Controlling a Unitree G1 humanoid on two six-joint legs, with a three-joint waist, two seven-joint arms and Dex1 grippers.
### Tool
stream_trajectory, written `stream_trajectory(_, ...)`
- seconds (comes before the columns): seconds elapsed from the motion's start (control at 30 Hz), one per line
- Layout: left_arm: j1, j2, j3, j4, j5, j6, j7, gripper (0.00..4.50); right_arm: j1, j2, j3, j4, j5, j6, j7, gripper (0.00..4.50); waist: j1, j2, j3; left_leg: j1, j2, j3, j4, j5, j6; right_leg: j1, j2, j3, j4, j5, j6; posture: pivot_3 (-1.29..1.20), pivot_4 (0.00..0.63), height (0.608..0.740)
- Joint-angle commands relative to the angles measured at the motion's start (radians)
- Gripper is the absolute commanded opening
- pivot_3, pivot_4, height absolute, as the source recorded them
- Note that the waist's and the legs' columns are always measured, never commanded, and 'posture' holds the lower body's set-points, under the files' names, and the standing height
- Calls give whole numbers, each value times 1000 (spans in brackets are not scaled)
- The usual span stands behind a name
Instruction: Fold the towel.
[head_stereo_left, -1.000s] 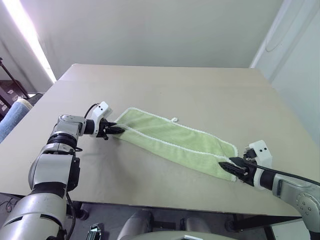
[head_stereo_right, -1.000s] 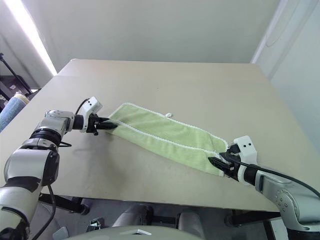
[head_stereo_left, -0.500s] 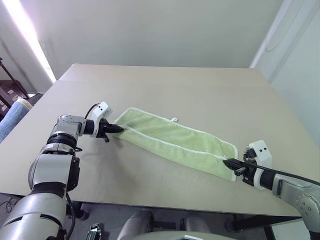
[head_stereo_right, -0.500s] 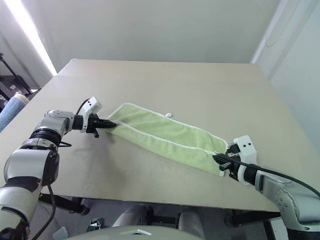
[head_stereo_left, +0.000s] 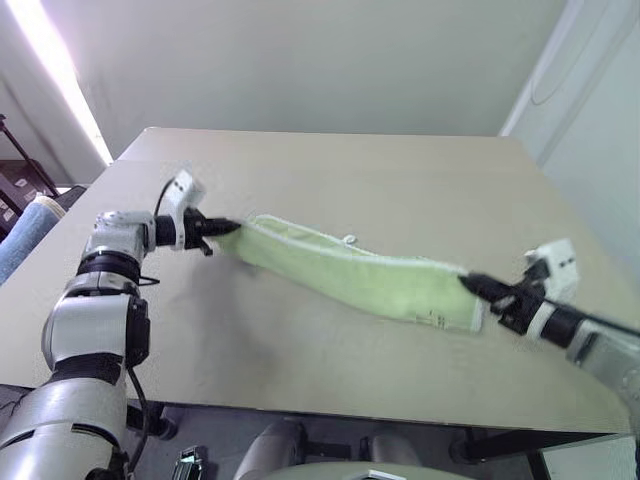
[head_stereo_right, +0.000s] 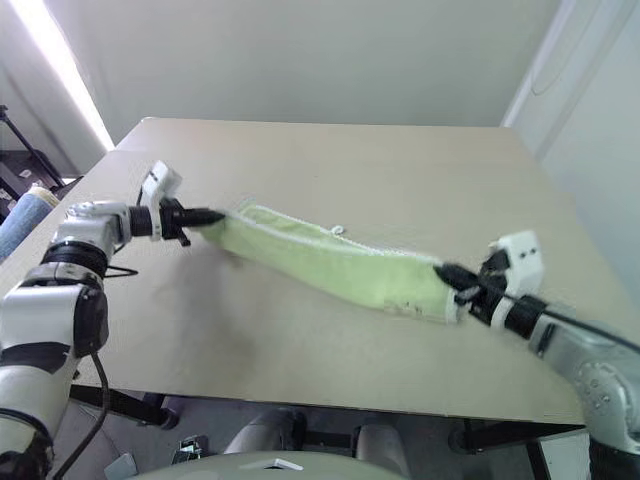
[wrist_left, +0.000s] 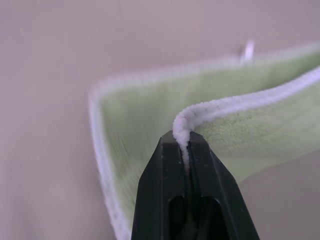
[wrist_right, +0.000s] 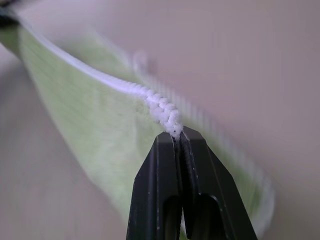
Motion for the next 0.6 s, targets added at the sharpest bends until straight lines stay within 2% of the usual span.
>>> stream_trajectory(0.03, -10, 14, 7, -19, -7, 0, -13, 0, -4, -19, -11, -10, 12, 1, -4, 26, 0, 0, -1, 0, 0, 0, 0, 0, 0, 0, 0, 0, 0, 0, 0, 0, 0, 692)
stream_trajectory(0.13, -21, 7, 34, -20, -35, 11, 2, 0, -16, -17, 4, 4, -18, -24, -18, 26, 0, 0, -1, -2, 0, 0, 0, 0, 1, -2, 0, 0, 0, 0, 0, 0, 0, 692)
stream_trajectory(0.27, -51, -9, 62, -13, -53, 8, 48, 0, -107, -10, 10, 80, -74, -73, -67, 26, -3, 0, -1, -4, 0, 1, 2, 0, 1, -3, 0, 1, 0, 1, 0, 0, 0, 692)
stream_trajectory(0.47, -120, -82, 123, 10, -72, -109, 336, 0, -316, -29, 27, 248, -192, -167, -132, 26, 0, -1, 0, -4, 0, 1, 2, 0, 1, -3, 0, 0, 0, 2, 1, 0, 0, 692)
stream_trajectory(0.6, -167, -145, 141, 30, -59, -170, 495, 0, -498, -14, 91, 472, -324, -268, -197, 26, -2, -1, 0, -6, -1, 1, 4, 1, 2, -4, -1, 1, 0, 2, 2, 0, 0, 692)
